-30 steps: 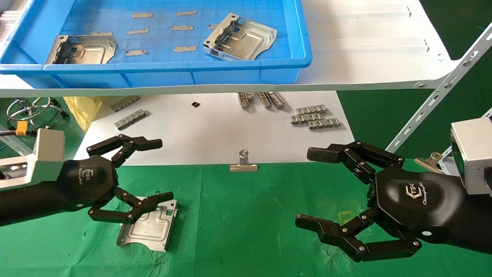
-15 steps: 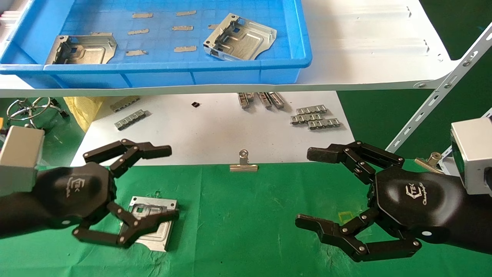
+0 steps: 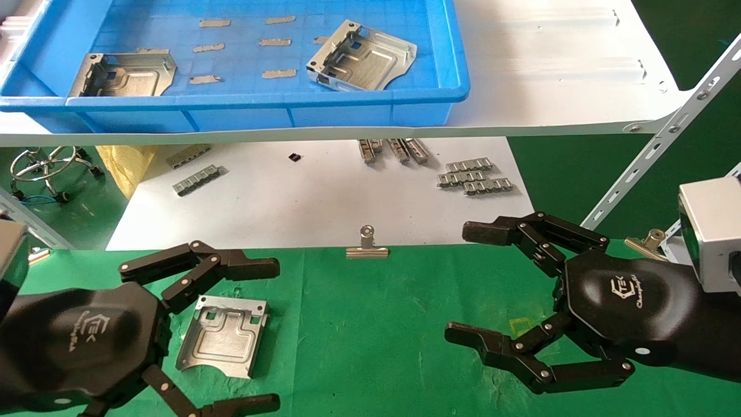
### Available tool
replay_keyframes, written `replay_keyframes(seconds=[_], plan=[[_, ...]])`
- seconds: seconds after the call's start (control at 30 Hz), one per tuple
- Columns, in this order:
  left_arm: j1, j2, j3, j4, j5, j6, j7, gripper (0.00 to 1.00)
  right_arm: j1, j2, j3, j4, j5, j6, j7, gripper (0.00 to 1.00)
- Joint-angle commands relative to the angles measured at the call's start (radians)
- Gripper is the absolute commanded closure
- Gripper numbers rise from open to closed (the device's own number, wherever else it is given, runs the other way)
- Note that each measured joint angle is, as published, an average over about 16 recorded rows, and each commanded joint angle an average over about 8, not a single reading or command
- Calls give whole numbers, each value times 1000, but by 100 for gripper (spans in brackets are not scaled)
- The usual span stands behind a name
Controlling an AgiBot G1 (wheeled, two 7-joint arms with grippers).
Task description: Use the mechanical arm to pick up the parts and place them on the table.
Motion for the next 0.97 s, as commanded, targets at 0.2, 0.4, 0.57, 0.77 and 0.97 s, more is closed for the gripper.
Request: replay_keyframes(seconds=[0.2,0.4,0.57,0.77,0.97], plan=[[10,-6,-9,-24,-7,-3,-14,0,0,0,0,0,0,0,0,0],[5,-3,-4,-11,-4,-2,-9,0,0,0,0,0,0,0,0,0],[2,-1,-2,-5,-2,-2,-7,0,0,0,0,0,0,0,0,0],[0,0,0,0,0,-1,-4,0,0,0,0,0,0,0,0,0],[-1,0,1,2,1,-1,-3,0,0,0,0,0,0,0,0,0]])
